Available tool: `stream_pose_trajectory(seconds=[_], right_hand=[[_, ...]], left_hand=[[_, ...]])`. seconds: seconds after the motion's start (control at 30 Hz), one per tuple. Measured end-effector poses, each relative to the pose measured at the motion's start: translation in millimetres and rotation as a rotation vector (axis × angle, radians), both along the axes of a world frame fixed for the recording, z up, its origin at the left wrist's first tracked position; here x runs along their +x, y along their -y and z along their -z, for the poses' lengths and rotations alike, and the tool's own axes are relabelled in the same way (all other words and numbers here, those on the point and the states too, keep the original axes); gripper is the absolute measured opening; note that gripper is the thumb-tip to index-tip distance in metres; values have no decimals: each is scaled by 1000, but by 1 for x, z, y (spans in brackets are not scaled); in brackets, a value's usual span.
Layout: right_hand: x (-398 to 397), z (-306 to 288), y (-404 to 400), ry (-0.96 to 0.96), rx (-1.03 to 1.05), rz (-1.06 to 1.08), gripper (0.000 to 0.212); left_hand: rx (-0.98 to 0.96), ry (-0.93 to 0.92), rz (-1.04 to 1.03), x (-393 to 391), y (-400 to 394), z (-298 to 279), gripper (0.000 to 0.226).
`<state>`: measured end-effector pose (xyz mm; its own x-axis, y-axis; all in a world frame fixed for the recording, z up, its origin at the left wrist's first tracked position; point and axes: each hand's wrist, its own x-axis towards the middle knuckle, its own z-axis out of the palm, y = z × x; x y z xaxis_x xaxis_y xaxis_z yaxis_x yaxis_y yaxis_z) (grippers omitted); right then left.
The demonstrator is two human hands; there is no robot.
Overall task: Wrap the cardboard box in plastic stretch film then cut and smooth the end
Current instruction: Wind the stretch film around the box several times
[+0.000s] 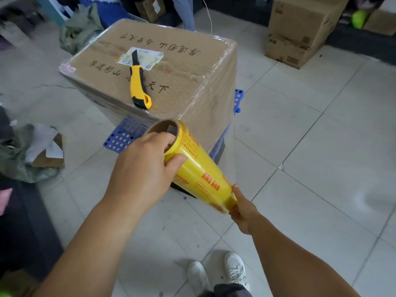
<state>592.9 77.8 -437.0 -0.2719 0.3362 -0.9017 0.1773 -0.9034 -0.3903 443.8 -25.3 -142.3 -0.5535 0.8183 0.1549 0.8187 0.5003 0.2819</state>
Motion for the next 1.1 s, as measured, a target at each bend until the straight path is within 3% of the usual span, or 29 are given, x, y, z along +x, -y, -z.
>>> stream_pose_trajectory(seconds=[0.33, 0.77, 0.9, 1.1], right_hand=[[-35, 6, 53, 21, -30, 71, 84], [-118, 14, 146, -84, 18, 331, 71], [-142, 14, 163, -95, 40, 347, 76], [-179, 16, 174, -95, 92, 372, 69]], left_hand=[[4, 35, 89, -46, 35, 3, 24], [-39, 12, 365, -139, 87, 2, 30], [-46, 5, 411, -168, 95, 4, 29], [-45, 22, 473, -207, 94, 5, 27]])
